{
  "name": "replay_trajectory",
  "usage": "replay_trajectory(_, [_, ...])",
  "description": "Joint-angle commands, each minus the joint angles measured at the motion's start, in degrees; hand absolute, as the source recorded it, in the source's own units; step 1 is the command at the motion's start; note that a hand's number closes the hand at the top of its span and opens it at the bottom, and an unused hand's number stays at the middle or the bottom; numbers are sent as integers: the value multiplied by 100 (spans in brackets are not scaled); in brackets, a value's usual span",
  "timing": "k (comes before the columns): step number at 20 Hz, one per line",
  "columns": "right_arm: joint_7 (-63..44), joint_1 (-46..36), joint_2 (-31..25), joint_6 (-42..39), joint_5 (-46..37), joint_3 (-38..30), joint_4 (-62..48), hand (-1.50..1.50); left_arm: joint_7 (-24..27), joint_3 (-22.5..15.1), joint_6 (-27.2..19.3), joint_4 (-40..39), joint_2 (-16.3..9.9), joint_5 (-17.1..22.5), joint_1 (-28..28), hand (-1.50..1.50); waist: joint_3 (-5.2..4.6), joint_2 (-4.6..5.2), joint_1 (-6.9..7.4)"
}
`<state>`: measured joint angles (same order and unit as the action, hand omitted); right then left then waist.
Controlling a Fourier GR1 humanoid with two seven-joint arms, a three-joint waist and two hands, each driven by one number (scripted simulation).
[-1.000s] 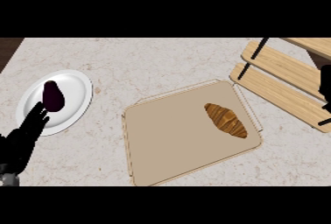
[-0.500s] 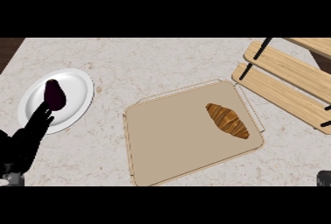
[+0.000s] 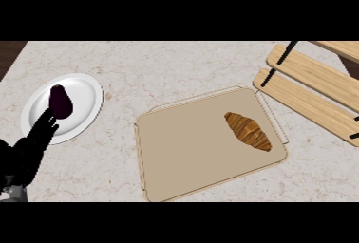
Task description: Pick the bell pepper from the tray and place it in the tiered shelf
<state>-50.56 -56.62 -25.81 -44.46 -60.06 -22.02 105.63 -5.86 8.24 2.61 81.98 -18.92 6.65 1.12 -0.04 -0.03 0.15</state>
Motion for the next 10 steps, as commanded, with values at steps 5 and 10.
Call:
replay_trajectory(5, [632, 424, -257, 1418, 19, -431, -1250, 150, 212, -75, -2, -131, 169, -215, 46, 0, 3, 20, 43])
replay_trajectory(10, [951, 794, -491, 1666, 158, -539, -1748, 150, 3, -62, -56, 19, 208, -286, -1, 0, 4, 9, 13])
